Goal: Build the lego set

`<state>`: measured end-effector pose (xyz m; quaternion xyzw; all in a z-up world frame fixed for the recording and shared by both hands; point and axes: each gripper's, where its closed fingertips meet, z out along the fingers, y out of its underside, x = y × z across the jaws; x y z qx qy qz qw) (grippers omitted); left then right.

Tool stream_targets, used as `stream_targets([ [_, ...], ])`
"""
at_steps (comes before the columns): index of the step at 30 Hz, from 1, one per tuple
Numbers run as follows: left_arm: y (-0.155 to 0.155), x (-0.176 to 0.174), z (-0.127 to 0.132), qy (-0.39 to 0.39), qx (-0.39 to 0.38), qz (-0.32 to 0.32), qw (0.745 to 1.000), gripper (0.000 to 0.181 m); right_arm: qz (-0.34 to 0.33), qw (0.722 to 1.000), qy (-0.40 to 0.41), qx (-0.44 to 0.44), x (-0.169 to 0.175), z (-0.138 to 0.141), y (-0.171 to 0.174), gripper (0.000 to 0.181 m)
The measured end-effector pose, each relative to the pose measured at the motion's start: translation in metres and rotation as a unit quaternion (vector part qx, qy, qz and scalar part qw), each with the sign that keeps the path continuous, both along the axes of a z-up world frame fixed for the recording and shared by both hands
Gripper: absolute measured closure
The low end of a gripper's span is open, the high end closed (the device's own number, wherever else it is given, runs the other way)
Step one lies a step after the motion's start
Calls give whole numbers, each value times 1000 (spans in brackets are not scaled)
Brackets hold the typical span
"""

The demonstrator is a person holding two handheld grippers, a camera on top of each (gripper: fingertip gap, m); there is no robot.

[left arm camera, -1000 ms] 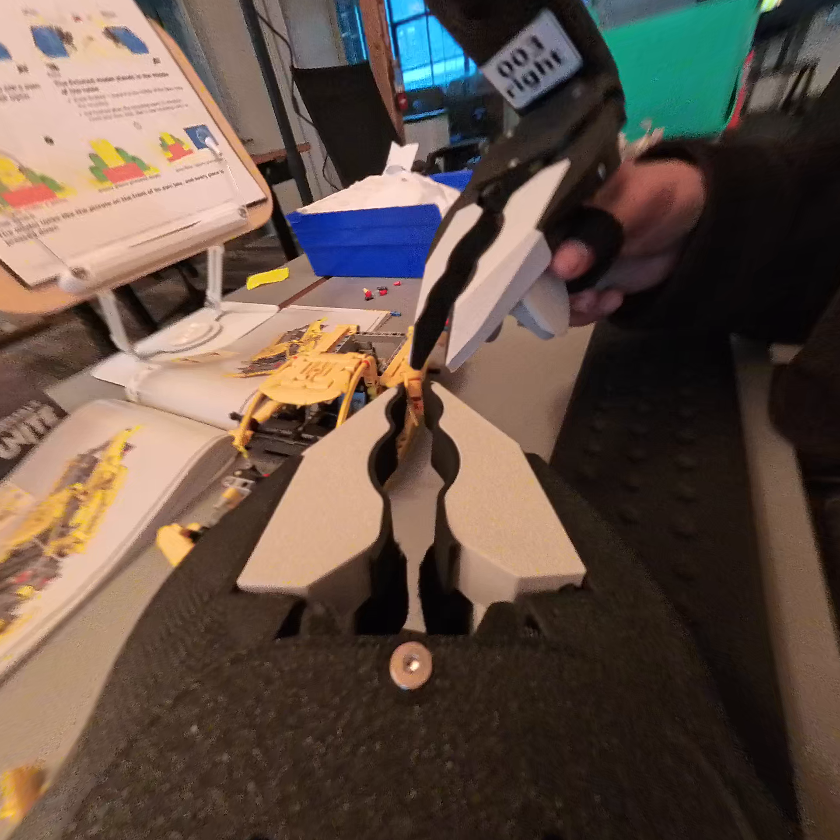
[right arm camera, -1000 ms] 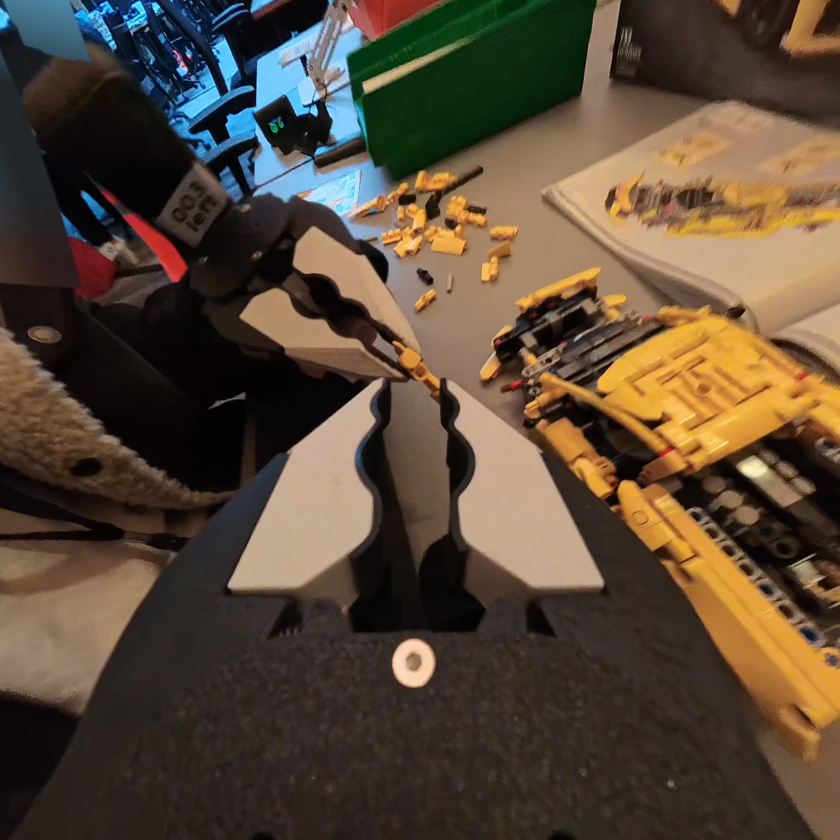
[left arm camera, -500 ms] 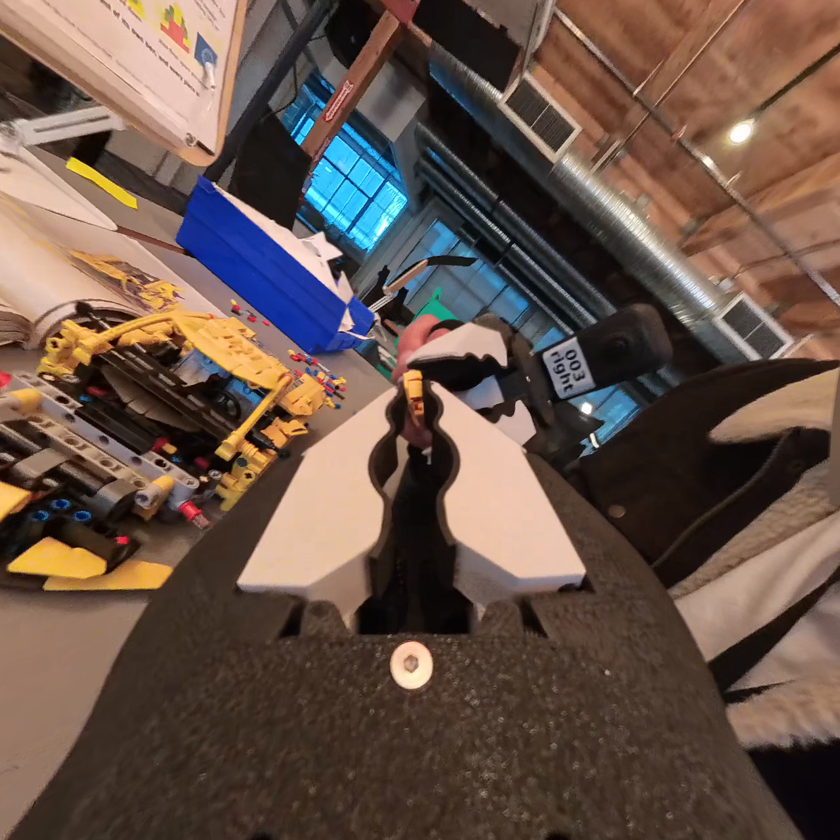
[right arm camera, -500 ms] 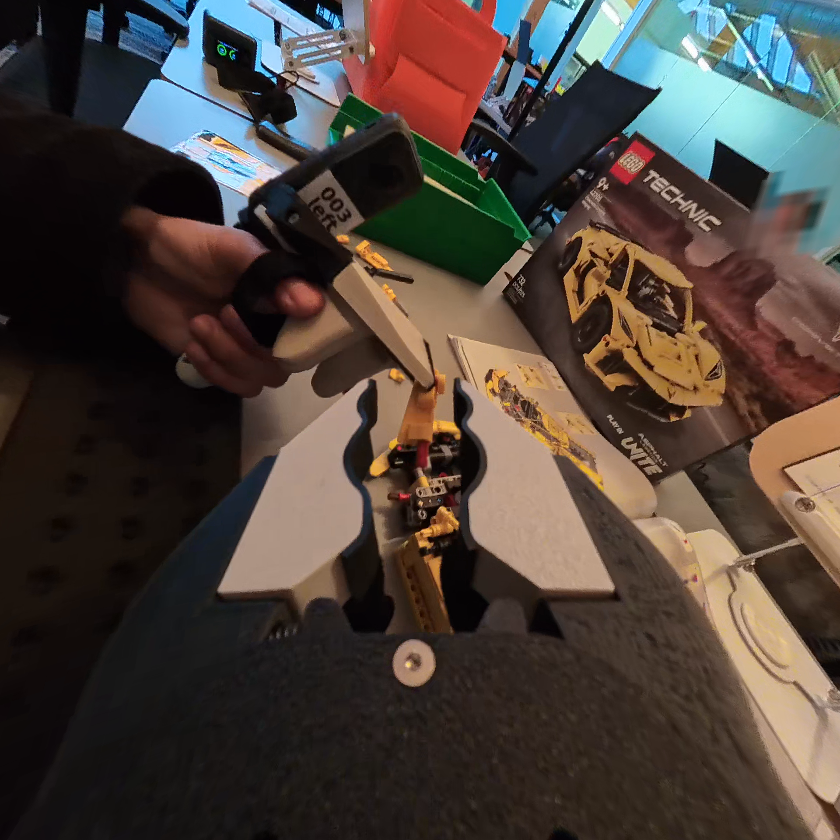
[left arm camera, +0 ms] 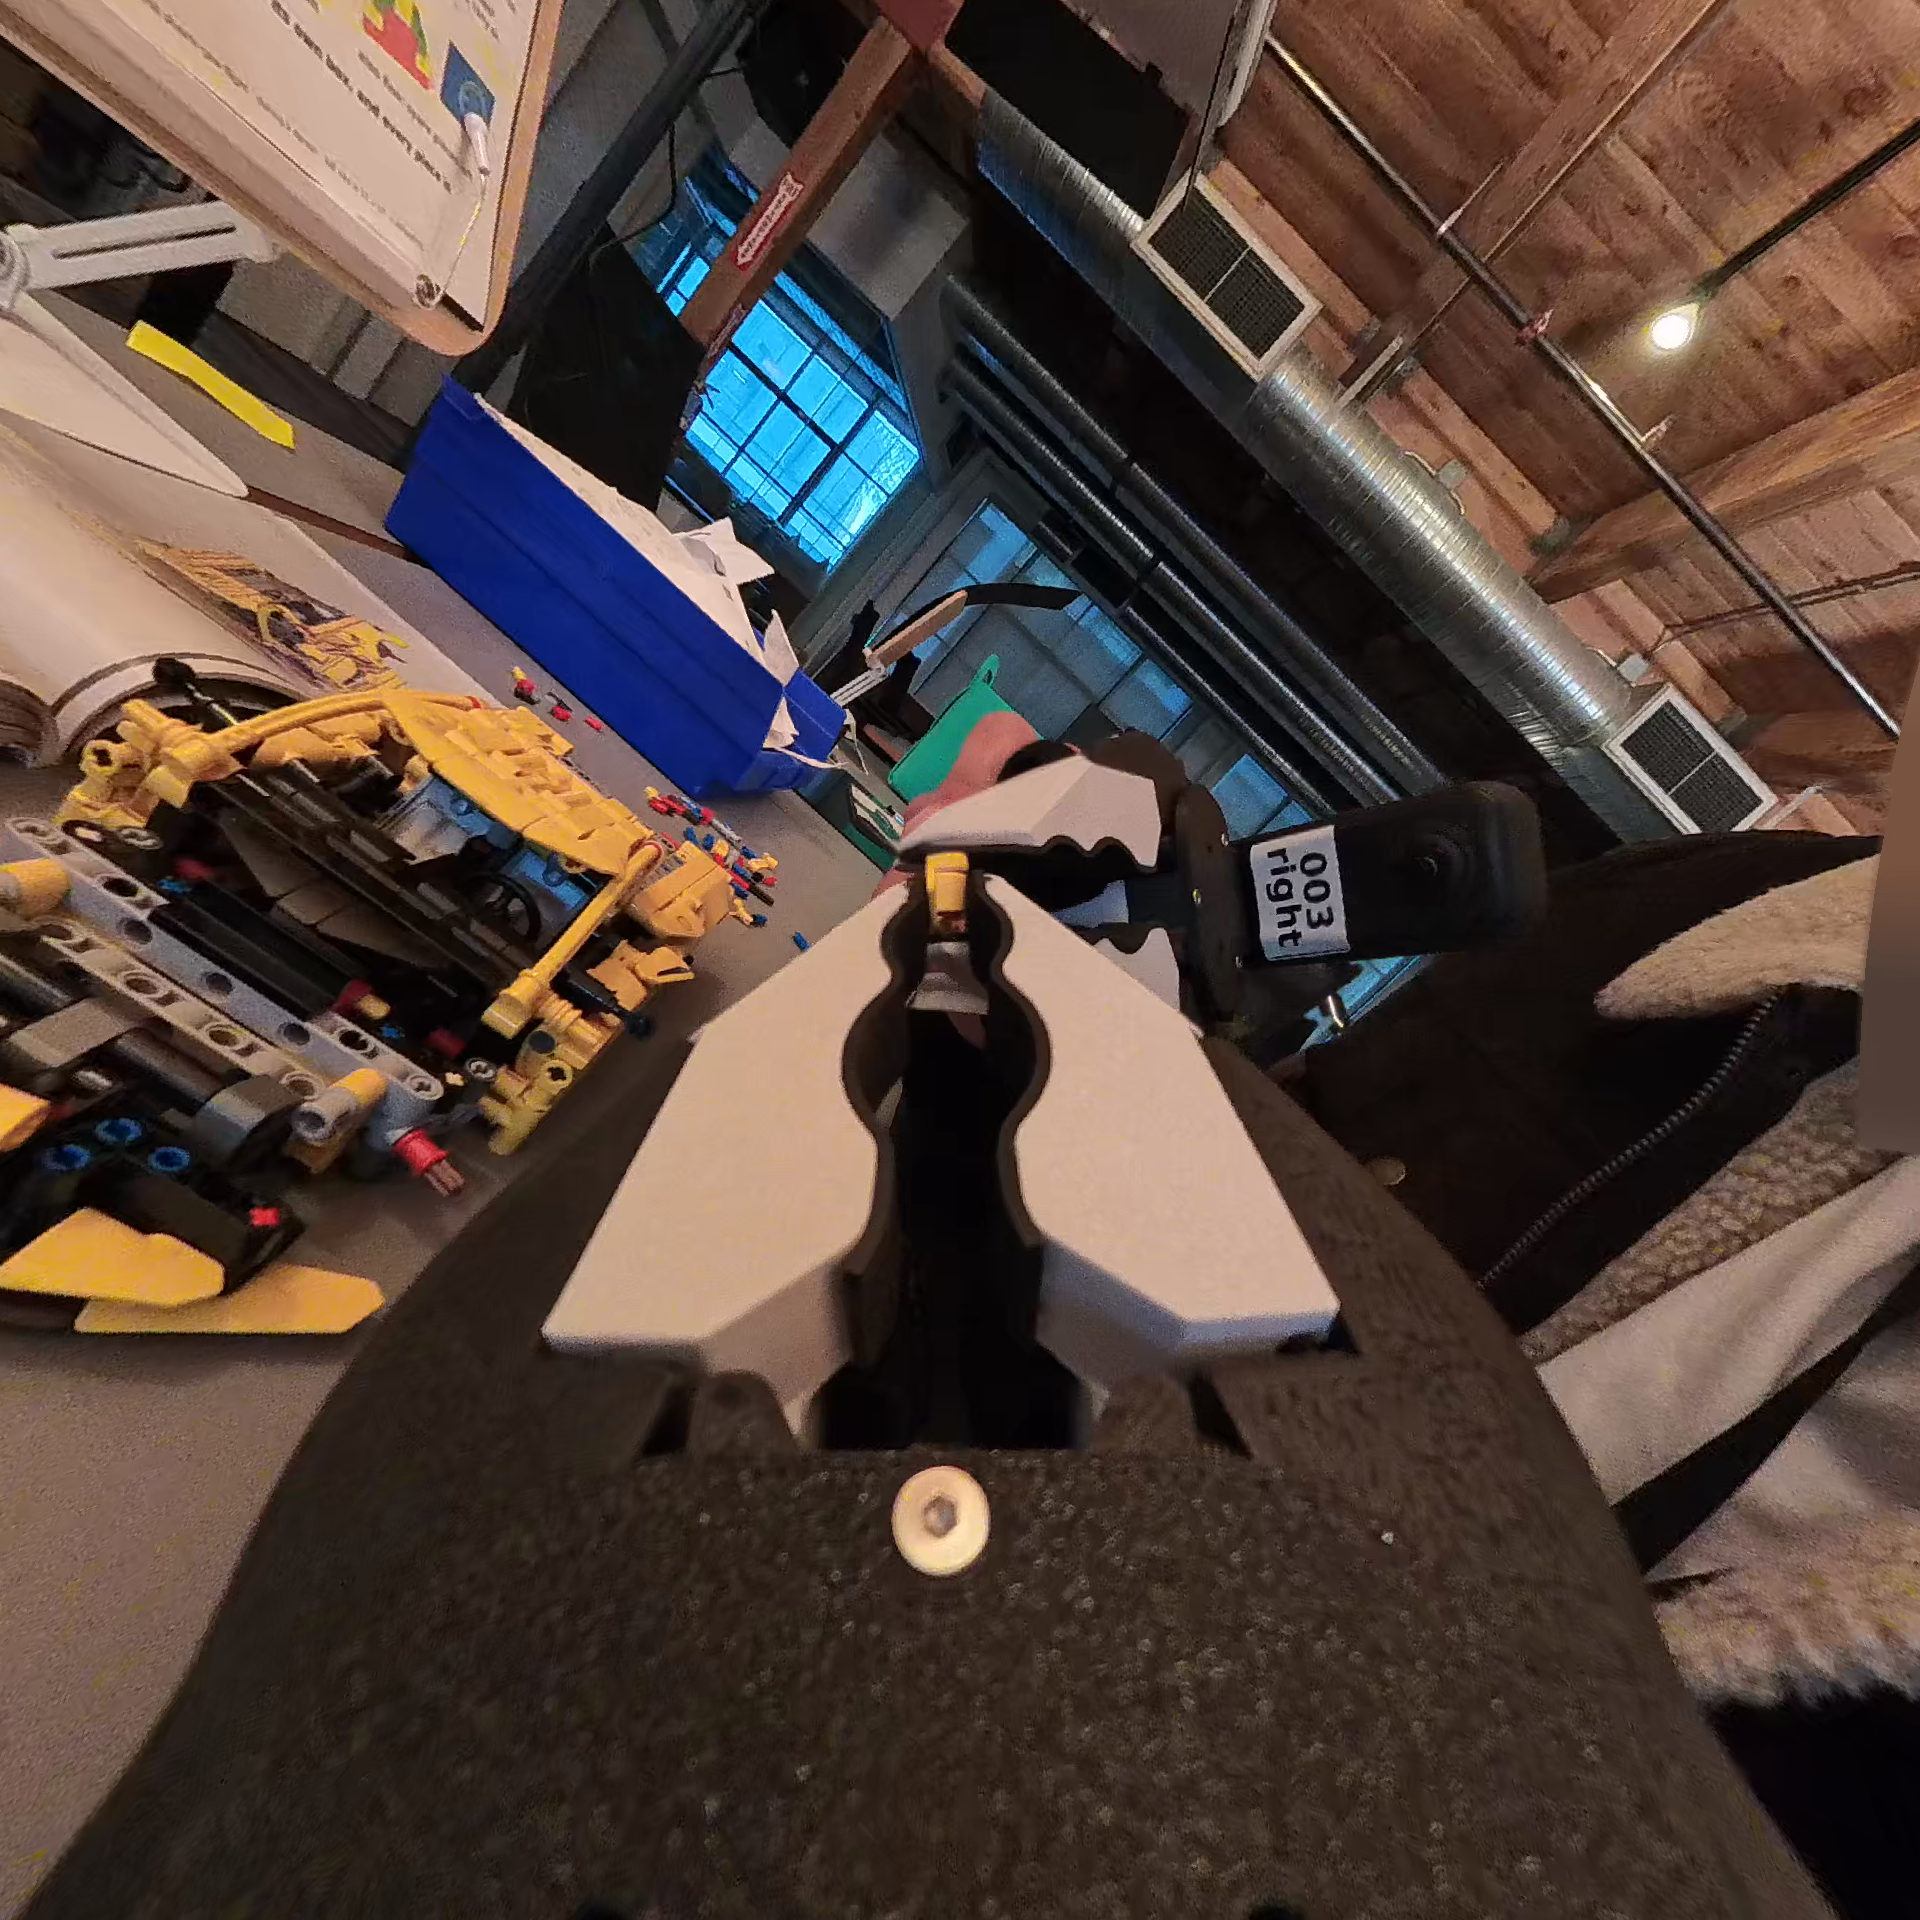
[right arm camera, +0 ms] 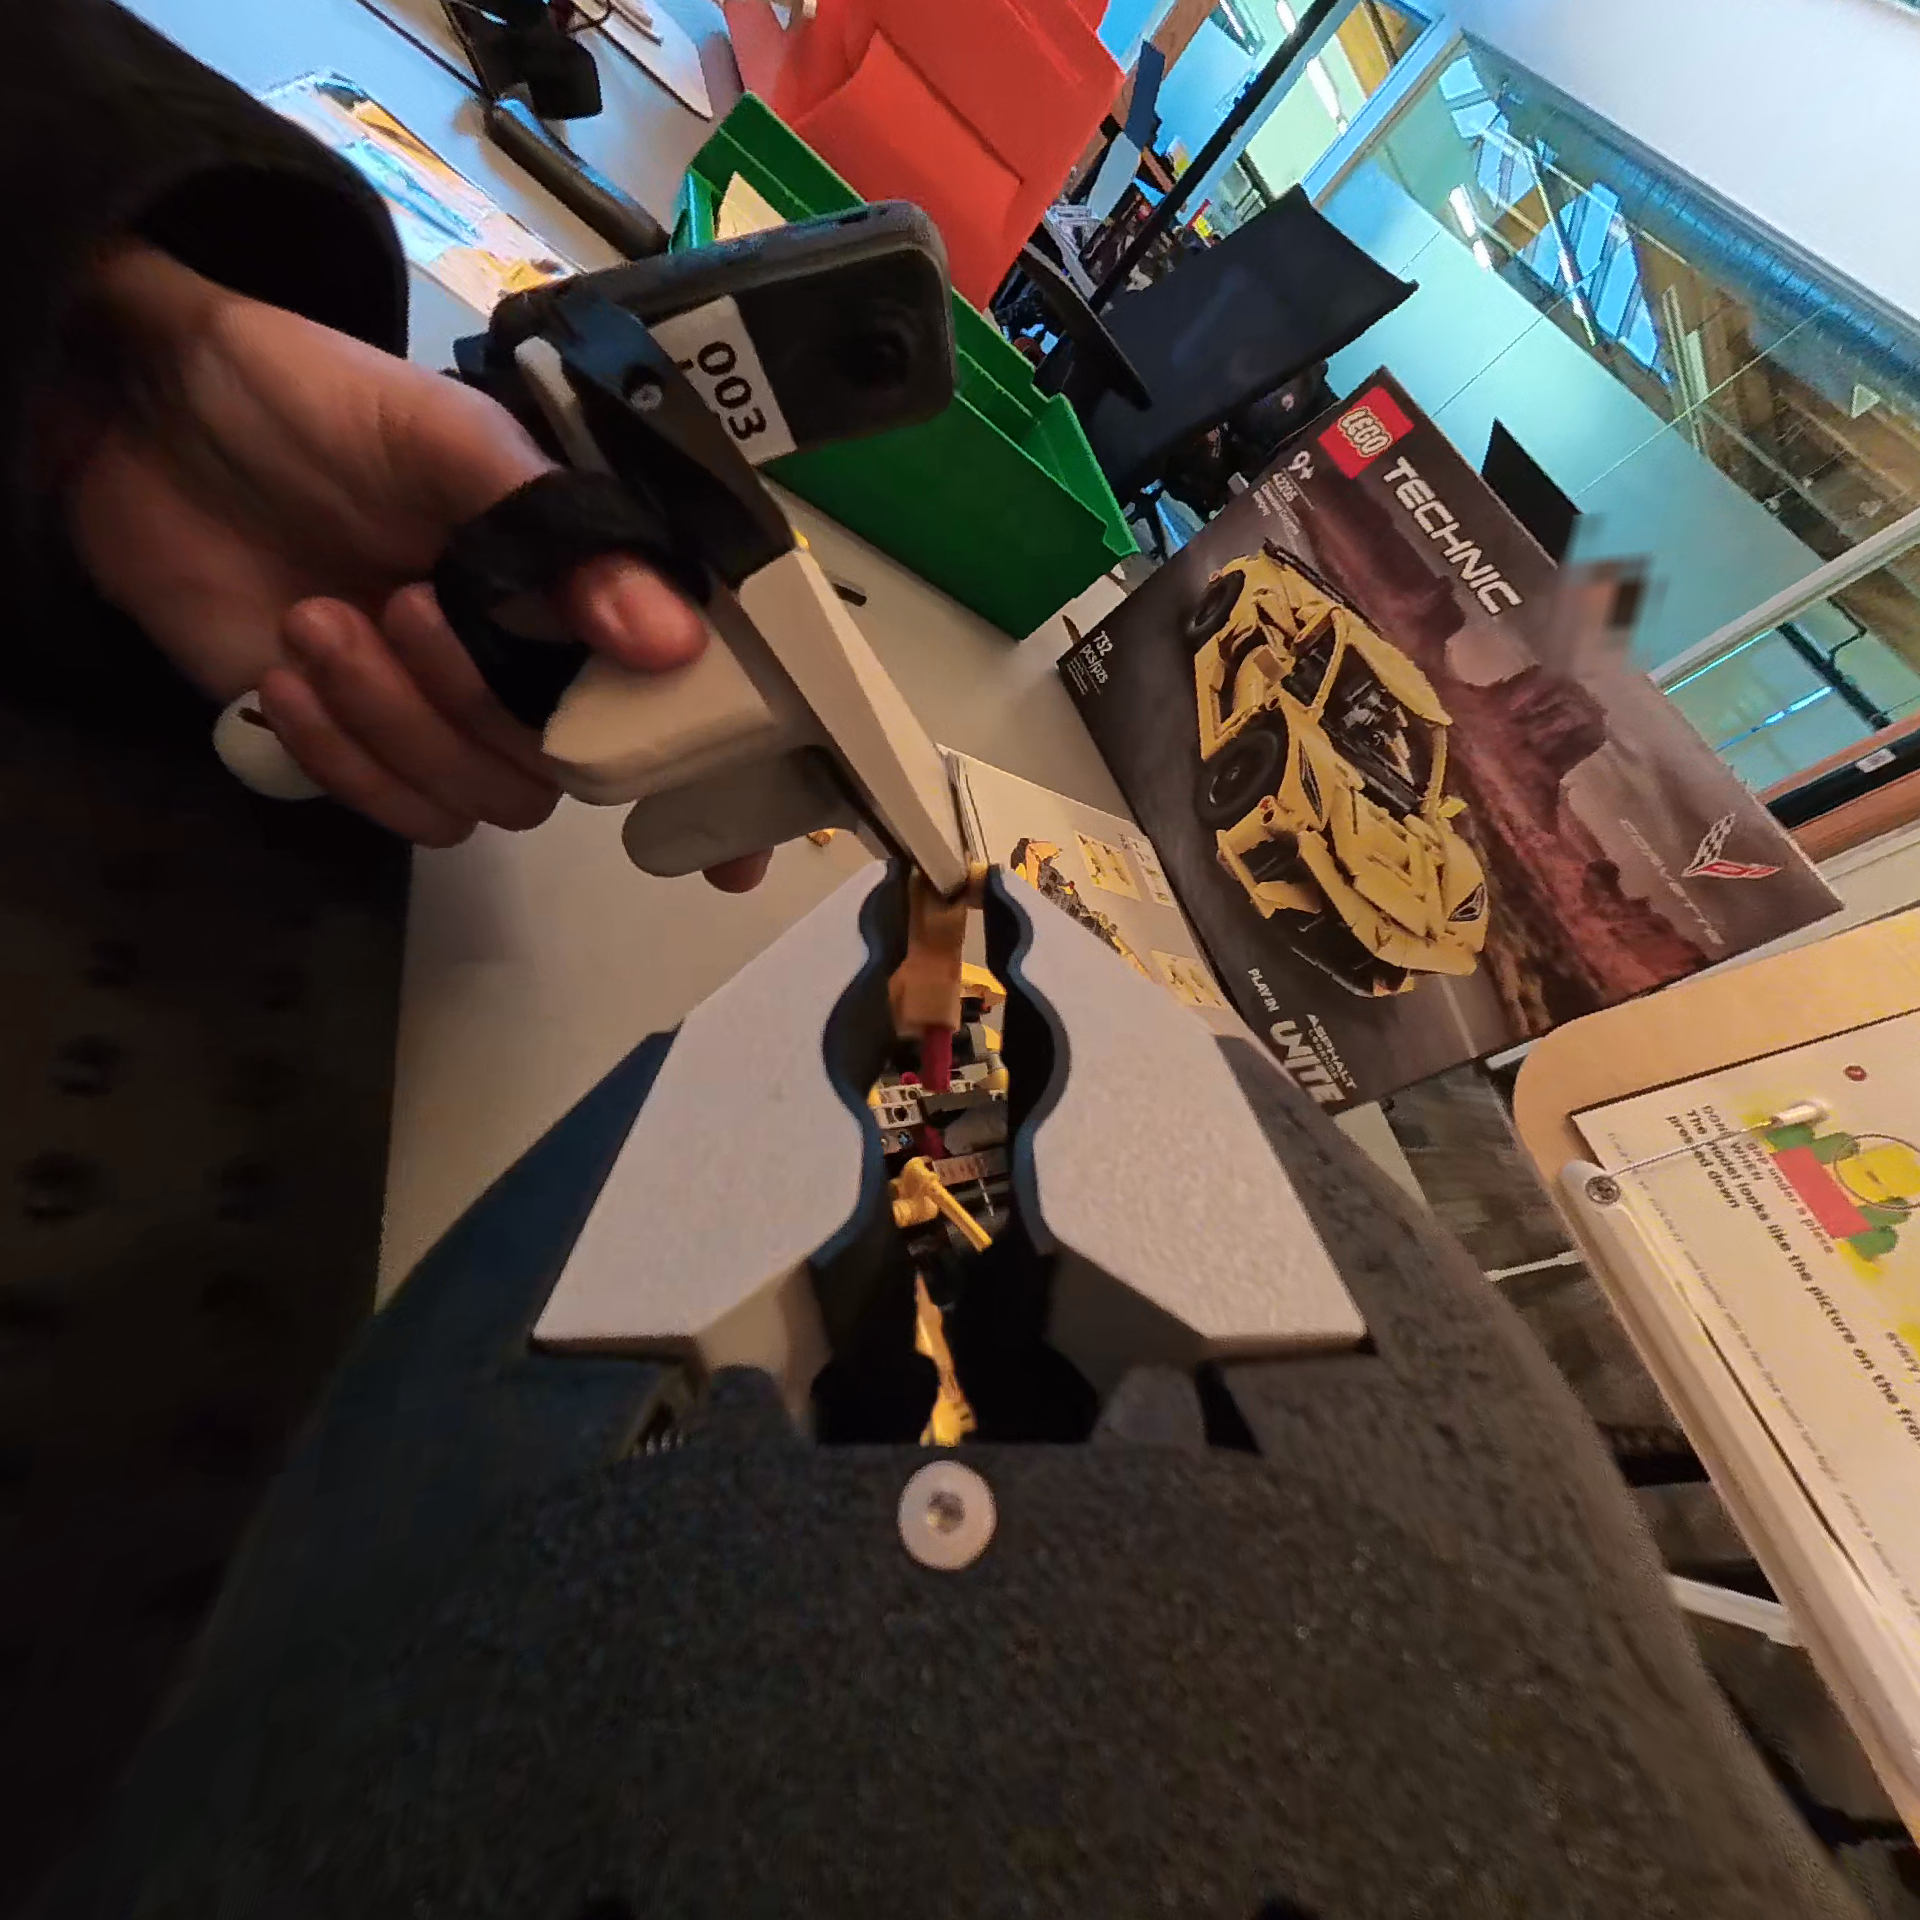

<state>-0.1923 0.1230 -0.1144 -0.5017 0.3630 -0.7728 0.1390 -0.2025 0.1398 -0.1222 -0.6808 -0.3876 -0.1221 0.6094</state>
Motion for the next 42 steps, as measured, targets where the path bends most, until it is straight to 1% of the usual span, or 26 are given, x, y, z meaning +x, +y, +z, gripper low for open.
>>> stream_targets([
  [4,-2,1,-3,9,7,-3,1000,174,1,999,-47,14,1,-2,-2,169],
  [9,-1,3,-5,16,9,4,1000,175,0,999,-42,16,2,-5,-1,168],
  [10,0,3,-4,13,7,7,1000,175,1,1000,-26,16,2,-4,0,168],
  [12,2,2,-2,6,9,15,1000,174,5,998,60,-2,1,-2,2,168],
  [14,4,1,1,-1,14,22,1000,174,21,990,137,-10,1,2,2,166],
  [15,10,0,1,-3,28,42,999,174,26,985,169,-7,3,6,1,151],
  [16,17,-2,2,-7,47,62,997,174,33,979,200,-22,6,7,-1,142],
  [18,26,-7,7,-13,109,95,989,174,39,960,273,-51,15,9,-3,140],
  [19,28,-9,7,-15,164,114,980,174,43,949,307,-59,20,11,-4,142],
  [20,31,-11,5,-15,235,132,963,174,46,939,333,-69,23,12,-5,148],
  [21,35,-14,0,-9,315,150,937,174,50,931,353,-79,25,12,-5,154],
  [22,41,-17,-8,-2,398,165,902,174,46,925,368,-83,27,12,-4,154],
  [24,50,-22,-25,8,540,178,822,175,31,920,375,-106,27,3,0,159],
  [25,49,-25,-32,7,594,170,786,175,25,920,369,-130,25,-7,2,160],
  [27,44,-27,-40,-7,676,162,719,175,30,913,357,-195,12,-30,1,165],
  [28,41,-26,-43,-13,711,160,684,174,34,905,361,-223,5,-37,1,165],
  [30,37,-23,-44,-30,770,161,617,175,48,881,393,-259,-6,-41,1,161],
  [32,34,-20,-34,-56,805,184,562,174,57,847,451,-276,-8,-34,4,160],
  [33,31,-19,-29,-71,820,192,534,174,67,822,490,-281,-7,-28,5,161],
  [34,28,-19,-24,-87,834,201,506,174,84,792,531,-289,-7,-20,4,161],
  [36,19,-19,-18,-120,865,206,442,174,129,722,606,-307,-6,-4,2,156],
  [38,8,-17,-17,-150,890,199,382,175,158,661,655,-330,-4,3,1,155],
  [39,3,-16,-17,-159,899,196,359,175,170,636,671,-342,-4,4,-1,155],
  [40,0,-15,-16,-164,906,195,338,174,174,618,683,-349,-3,4,-2,159],
  [41,-3,-14,-16,-170,910,194,324,174,171,611,687,-354,-2,1,-2,168],
  [42,-6,-13,-16,-176,912,192,316,175,170,612,684,-357,-2,-1,-3,175],
])
